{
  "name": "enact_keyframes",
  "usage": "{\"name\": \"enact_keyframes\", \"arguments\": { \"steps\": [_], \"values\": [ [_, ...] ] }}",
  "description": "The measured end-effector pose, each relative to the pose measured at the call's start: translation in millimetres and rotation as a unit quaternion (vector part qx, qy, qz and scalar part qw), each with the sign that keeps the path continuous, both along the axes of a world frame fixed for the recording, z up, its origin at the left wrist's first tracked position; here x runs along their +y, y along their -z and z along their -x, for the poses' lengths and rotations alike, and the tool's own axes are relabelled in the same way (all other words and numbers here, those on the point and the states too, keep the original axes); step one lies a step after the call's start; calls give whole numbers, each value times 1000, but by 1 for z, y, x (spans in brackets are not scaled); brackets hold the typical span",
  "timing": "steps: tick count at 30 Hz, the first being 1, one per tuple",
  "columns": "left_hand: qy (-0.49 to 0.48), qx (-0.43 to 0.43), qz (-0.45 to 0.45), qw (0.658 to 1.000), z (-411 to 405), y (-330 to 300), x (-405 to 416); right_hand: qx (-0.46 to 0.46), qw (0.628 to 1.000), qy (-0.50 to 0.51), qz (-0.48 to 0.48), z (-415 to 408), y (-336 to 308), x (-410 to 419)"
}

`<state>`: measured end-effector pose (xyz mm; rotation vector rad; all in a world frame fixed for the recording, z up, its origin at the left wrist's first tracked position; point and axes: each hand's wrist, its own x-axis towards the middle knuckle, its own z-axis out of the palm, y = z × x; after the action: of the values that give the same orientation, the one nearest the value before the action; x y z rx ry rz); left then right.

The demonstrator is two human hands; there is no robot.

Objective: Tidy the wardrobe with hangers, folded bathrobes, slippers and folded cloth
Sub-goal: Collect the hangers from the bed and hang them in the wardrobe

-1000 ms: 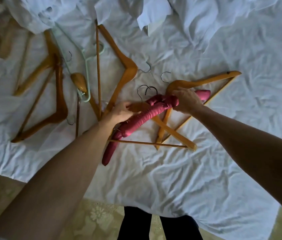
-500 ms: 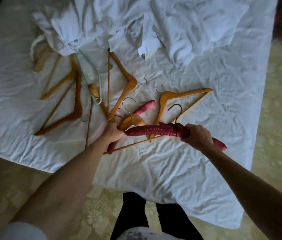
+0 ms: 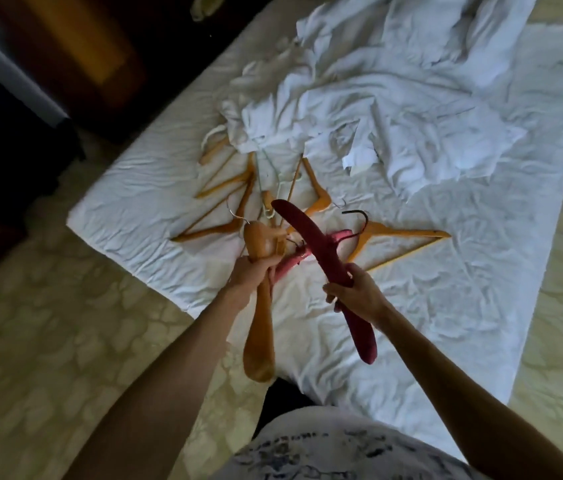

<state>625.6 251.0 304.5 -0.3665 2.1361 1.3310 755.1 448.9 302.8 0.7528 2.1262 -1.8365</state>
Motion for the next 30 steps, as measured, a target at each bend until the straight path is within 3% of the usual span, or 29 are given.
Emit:
{"name": "enact_keyframes", "arguments": {
  "steps": [6, 14, 22, 30],
  "values": [
    [-117, 41, -33, 992, -50, -21, -31, 42, 994, -3, -104, -5, -25, -50],
    [-177, 61, -102, 977, -88, -35, -80, -7, 999, -44, -11, -7, -39, -104],
    [-288, 69, -117, 948, -108, -33, -164, 24, 984, -175, -33, 17, -38, -195],
    [-329, 116, -96, 932, -102, -41, -302, 61, 934, -341, -81, 74, -56, -343]
  ]
}}
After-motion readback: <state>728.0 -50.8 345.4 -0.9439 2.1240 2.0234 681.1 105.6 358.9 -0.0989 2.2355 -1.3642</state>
